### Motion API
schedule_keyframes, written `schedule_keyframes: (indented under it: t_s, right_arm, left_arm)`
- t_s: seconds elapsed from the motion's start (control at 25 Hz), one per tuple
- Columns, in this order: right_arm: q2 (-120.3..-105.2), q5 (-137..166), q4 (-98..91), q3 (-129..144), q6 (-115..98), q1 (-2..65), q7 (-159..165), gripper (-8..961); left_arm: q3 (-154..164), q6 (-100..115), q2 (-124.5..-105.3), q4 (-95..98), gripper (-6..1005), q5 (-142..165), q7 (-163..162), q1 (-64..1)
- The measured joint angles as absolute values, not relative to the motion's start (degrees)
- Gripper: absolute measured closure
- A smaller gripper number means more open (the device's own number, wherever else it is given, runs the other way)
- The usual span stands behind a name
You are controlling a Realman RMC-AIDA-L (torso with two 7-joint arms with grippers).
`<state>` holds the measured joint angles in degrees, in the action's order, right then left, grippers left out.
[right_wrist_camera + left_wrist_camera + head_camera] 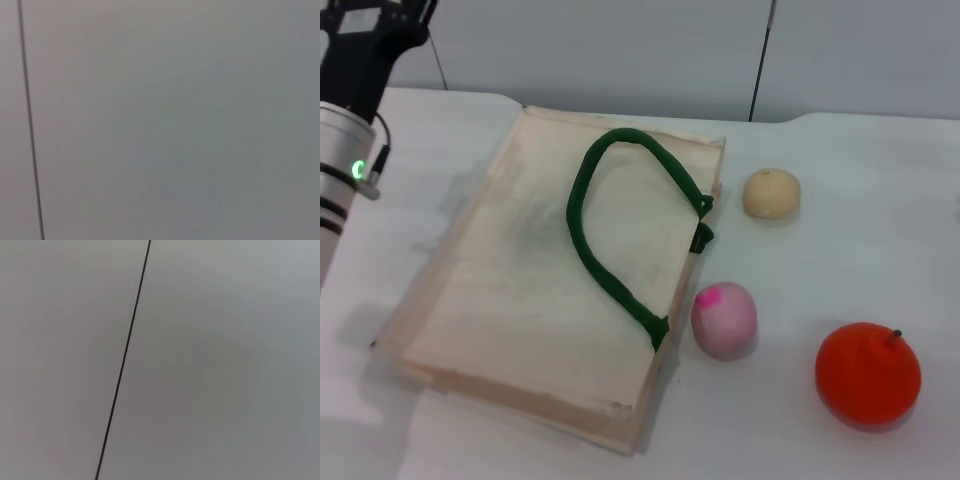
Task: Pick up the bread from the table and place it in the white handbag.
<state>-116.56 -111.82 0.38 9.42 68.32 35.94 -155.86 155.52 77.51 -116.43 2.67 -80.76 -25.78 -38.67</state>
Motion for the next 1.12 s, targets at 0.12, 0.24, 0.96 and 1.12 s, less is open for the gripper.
schedule_keyframes:
  t_s: [0.12, 0.24, 0.96, 1.12]
  right_arm:
    - [-116.57, -111.8, 0.7, 9.6, 68.2, 36.0, -155.9, 59]
    - [-116.56, -111.8, 1.0, 9.6, 68.2, 36.0, -155.9, 59]
    - [-116.48, -112.2, 1.1, 9.5, 68.1, 35.1, -156.0, 59]
    - [-116.45, -112.3, 1.1, 9.5, 68.1, 35.1, -156.0, 59]
  left_arm:
    - [155.5, 77.2, -116.29, 3.4, 260, -80.8, -26.2, -38.8]
    - [155.3, 77.5, -116.30, 3.5, 258, -81.0, -26.9, -38.8]
    - [155.5, 77.2, -116.38, 3.6, 259, -81.2, -31.6, -38.4]
    - [155.6, 76.9, -116.38, 3.6, 259, -80.7, -31.5, -38.6]
